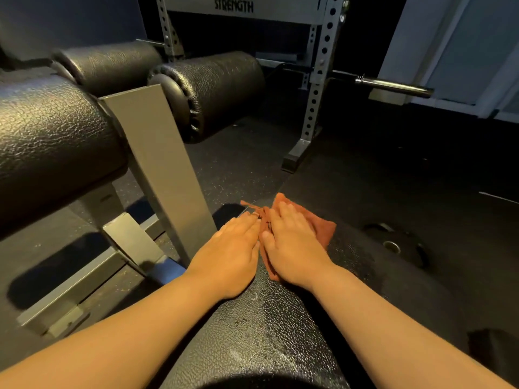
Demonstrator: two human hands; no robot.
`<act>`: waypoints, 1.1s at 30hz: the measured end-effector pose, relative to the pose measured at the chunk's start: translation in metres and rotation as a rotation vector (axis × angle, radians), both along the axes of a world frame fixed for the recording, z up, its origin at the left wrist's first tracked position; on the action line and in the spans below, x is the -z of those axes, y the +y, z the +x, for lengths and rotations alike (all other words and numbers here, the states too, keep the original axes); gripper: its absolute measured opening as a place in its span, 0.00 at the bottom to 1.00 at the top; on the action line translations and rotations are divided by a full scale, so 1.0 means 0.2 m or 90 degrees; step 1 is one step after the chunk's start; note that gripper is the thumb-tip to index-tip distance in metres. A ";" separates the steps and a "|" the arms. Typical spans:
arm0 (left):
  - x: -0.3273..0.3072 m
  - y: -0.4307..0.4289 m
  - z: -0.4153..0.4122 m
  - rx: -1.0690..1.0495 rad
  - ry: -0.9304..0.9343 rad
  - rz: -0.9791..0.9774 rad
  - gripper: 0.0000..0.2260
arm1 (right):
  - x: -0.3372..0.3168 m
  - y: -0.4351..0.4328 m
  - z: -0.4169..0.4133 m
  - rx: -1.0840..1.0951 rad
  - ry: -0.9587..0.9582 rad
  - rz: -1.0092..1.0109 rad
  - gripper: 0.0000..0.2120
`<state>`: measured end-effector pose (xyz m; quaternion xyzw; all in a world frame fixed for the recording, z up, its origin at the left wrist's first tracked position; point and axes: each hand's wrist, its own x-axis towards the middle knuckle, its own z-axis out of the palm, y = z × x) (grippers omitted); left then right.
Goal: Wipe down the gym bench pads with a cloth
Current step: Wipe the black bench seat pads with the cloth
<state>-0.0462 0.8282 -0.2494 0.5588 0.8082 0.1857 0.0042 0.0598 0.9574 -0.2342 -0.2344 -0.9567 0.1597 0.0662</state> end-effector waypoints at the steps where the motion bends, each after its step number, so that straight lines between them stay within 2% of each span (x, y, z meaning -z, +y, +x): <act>1: 0.00 0.00 0.00 0.006 0.000 0.002 0.23 | -0.01 0.00 0.06 -0.060 0.010 -0.020 0.30; 4: 0.00 0.00 0.00 0.007 0.000 -0.016 0.23 | 0.00 0.13 0.26 -0.166 -0.034 -0.009 0.29; 7: -0.01 0.00 0.00 -0.002 0.005 -0.037 0.24 | -0.01 0.25 0.24 -0.055 -0.059 0.027 0.28; 10: -0.02 0.00 0.00 0.002 -0.002 -0.032 0.24 | 0.01 0.15 0.10 0.031 -0.033 0.035 0.27; 13: -0.02 -0.01 0.01 0.001 -0.012 -0.023 0.24 | 0.02 -0.01 0.19 -0.062 -0.005 -0.010 0.29; 16: -0.03 -0.01 0.01 0.004 -0.023 -0.024 0.23 | 0.01 0.01 0.38 -0.152 -0.027 0.001 0.35; 19: -0.05 -0.03 0.00 0.027 -0.066 -0.021 0.22 | 0.04 0.11 0.39 -0.018 -0.052 0.047 0.38; 21: -0.06 -0.05 0.02 0.046 -0.085 -0.023 0.22 | 0.03 0.04 0.32 0.096 -0.078 0.073 0.34; 22: -0.07 -0.06 0.03 0.051 -0.094 -0.023 0.22 | 0.03 -0.05 0.29 0.102 -0.077 0.059 0.31; 26: -0.07 -0.14 0.11 0.045 -0.108 -0.029 0.29 | -0.01 -0.36 0.43 -0.091 -0.001 -0.025 0.29; 29: -0.06 -0.19 0.17 0.042 -0.059 -0.050 0.26 | -0.01 -0.25 0.65 -0.152 -0.014 -0.050 0.31; 31: -0.06 -0.20 0.20 0.033 -0.037 -0.049 0.24 | 0.01 -0.09 0.74 -0.068 -0.019 -0.027 0.30; 33: -0.06 -0.20 0.23 0.032 -0.033 -0.051 0.24 | 0.02 0.02 0.74 0.065 -0.012 0.016 0.33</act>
